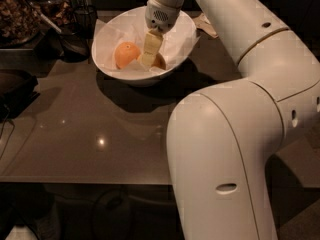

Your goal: Pick orange from white bowl

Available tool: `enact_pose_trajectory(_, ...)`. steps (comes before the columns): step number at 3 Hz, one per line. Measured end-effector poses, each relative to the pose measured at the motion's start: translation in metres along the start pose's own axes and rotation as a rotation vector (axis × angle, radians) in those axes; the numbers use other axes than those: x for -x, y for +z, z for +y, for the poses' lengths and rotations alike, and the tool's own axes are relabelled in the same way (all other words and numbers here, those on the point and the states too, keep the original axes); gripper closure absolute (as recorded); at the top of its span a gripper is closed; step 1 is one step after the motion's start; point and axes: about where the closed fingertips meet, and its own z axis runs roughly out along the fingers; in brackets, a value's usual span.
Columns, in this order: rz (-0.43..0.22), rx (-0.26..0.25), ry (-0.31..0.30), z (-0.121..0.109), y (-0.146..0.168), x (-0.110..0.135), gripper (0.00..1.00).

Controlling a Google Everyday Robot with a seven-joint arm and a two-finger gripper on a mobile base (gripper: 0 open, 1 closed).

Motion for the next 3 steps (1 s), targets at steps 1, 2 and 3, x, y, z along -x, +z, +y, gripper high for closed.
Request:
enact_pose_trajectory(1, 0.014, 0.022, 0.006, -0.001, 0.012, -0.006, 0.27)
enact_pose_trajectory(2, 0.024, 0.039, 0.010, -0.001, 0.021, -0.014, 0.29)
enact_pose_trajectory(3, 0.037, 0.056, 0.016, 0.001, 0.029, -0.022, 0.30)
